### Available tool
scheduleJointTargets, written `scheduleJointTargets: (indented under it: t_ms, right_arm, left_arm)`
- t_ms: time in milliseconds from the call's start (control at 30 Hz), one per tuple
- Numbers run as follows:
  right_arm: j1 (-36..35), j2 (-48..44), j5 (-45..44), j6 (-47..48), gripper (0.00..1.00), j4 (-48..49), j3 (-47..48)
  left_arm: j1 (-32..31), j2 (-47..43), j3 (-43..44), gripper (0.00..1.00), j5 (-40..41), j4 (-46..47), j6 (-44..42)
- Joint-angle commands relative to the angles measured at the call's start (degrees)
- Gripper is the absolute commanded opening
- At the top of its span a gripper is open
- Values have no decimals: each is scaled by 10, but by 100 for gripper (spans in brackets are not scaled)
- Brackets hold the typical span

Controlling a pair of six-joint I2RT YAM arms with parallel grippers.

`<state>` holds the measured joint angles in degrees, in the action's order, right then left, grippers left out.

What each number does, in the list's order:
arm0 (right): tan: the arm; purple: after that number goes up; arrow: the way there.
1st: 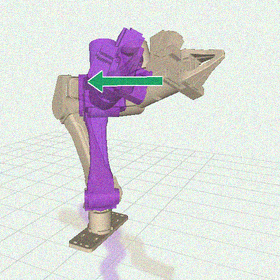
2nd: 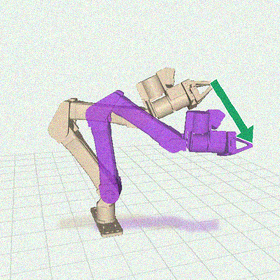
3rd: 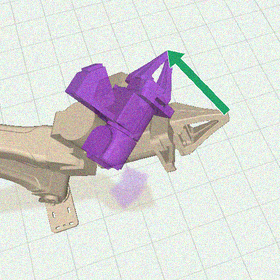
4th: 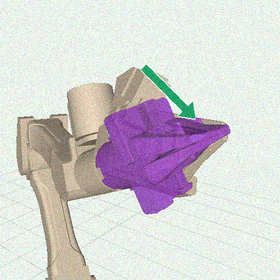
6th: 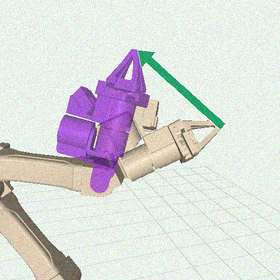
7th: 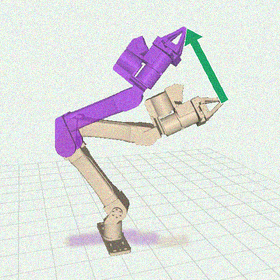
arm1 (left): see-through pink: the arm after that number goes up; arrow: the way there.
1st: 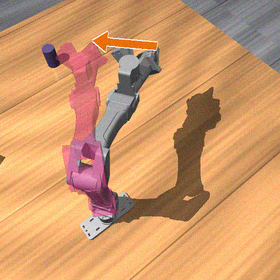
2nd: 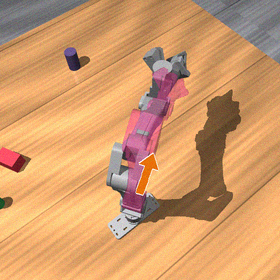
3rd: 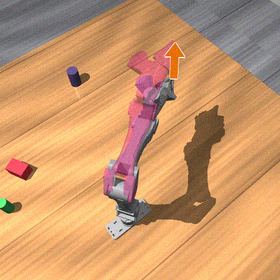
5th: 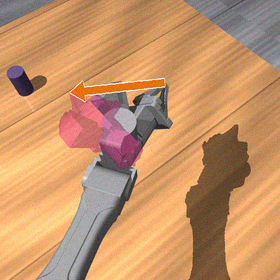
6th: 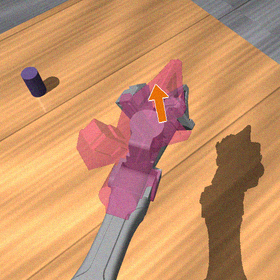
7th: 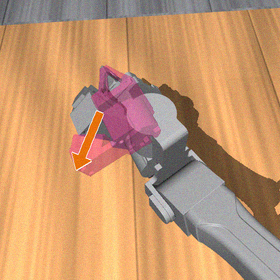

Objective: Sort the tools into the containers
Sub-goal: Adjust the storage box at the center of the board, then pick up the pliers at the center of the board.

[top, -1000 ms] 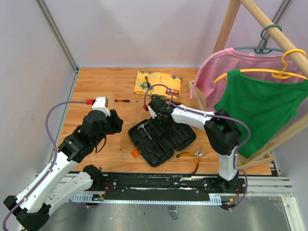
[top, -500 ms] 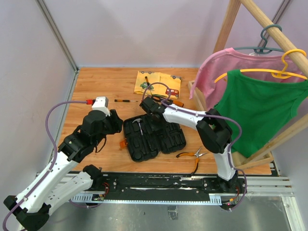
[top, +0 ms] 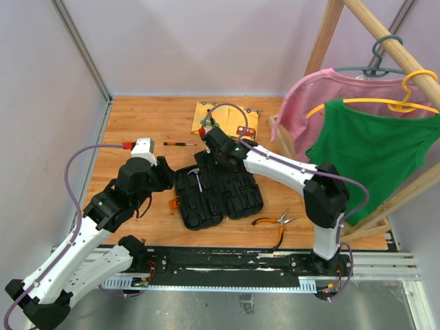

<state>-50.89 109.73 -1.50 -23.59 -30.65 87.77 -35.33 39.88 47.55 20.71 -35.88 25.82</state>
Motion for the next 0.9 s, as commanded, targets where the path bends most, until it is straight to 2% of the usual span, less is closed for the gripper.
scheduleJointTargets:
  t_ms: [0, 233, 400, 500, 733, 867]
  right_arm:
    - [-6, -65, 22, 38, 79, 33, -28]
    - [0, -171, -57, 63, 81, 34, -124]
    - [13, -274, -142, 4, 83, 40, -240]
    - [21, -330, -182, -35, 90, 43, -310]
    - [32, -422, -207, -168, 95, 11, -413]
    - [32, -450, -236, -328, 97, -73, -441]
  left_arm:
    - [-3, -4, -4, 53, 9, 10, -1]
    - [-3, -2, -4, 54, 7, 10, -1]
    - [-3, -2, -5, 54, 8, 12, -1]
    - [-3, 0, -7, 54, 0, 15, -3]
    - [-3, 9, -3, 54, -8, 33, -5]
    - [-3, 17, -9, 55, -11, 60, -5]
